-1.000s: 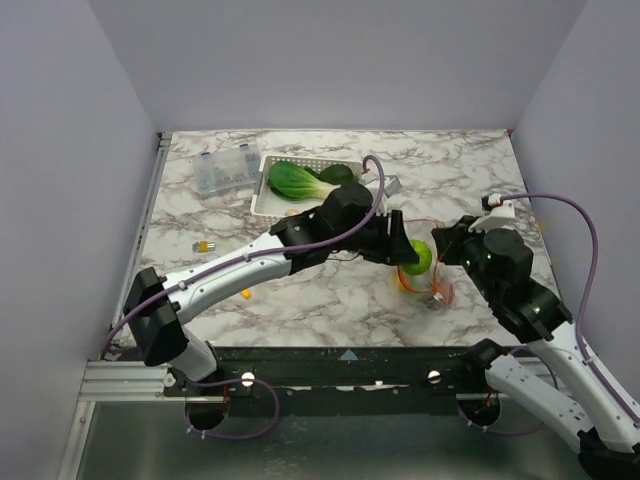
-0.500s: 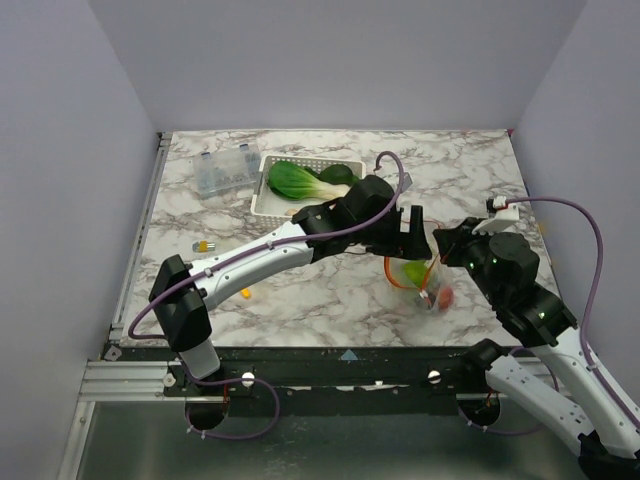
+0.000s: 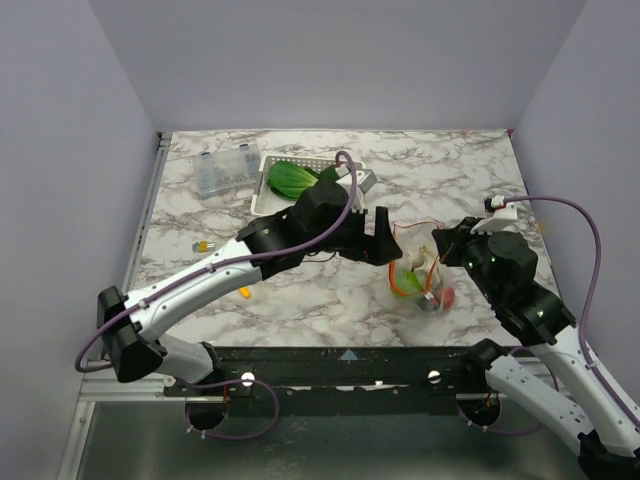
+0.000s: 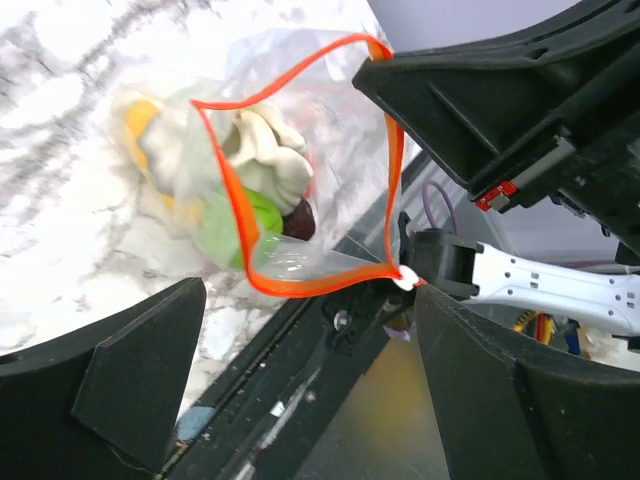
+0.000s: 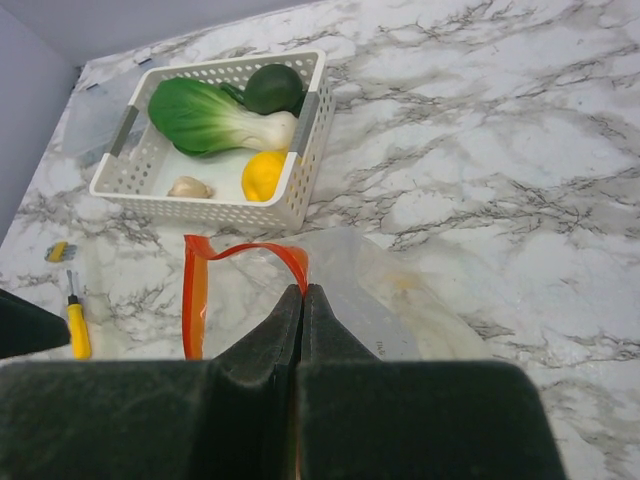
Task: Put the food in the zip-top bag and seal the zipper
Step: Pick up the fake fruit from the bin.
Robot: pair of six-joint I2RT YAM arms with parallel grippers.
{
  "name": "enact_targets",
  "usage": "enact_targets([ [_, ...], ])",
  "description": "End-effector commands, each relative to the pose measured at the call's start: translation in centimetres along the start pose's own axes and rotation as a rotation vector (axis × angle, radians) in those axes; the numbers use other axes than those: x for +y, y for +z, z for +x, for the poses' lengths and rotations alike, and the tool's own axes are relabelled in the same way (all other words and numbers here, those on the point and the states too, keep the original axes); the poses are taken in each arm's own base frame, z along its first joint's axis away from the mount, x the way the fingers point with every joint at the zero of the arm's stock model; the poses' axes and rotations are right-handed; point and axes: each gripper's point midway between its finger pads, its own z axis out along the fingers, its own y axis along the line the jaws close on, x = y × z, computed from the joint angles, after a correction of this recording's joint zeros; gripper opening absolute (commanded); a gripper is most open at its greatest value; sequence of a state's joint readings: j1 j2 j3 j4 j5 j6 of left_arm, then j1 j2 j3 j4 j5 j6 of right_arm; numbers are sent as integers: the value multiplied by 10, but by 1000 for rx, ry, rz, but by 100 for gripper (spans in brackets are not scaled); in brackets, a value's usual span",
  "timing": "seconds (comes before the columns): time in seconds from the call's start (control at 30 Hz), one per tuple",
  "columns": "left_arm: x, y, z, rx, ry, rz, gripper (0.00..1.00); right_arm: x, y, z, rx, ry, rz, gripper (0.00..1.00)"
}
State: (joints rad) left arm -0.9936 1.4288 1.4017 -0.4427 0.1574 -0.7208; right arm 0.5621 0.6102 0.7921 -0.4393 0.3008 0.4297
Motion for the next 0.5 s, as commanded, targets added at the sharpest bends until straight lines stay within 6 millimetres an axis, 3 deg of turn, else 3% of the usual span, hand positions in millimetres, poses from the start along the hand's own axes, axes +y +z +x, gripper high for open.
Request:
enact_targets([
  [0.0, 31, -28, -23, -164, 79, -90, 86, 7, 0, -2, 1, 3, -28, 1],
  [0.23, 113, -41, -40, -175, 128, -324, 85, 5, 0, -3, -5, 9, -21, 1],
  [0.47, 176, -22, -57, -98, 161, -480, 85, 5, 4, 1, 14, -6, -14, 1],
])
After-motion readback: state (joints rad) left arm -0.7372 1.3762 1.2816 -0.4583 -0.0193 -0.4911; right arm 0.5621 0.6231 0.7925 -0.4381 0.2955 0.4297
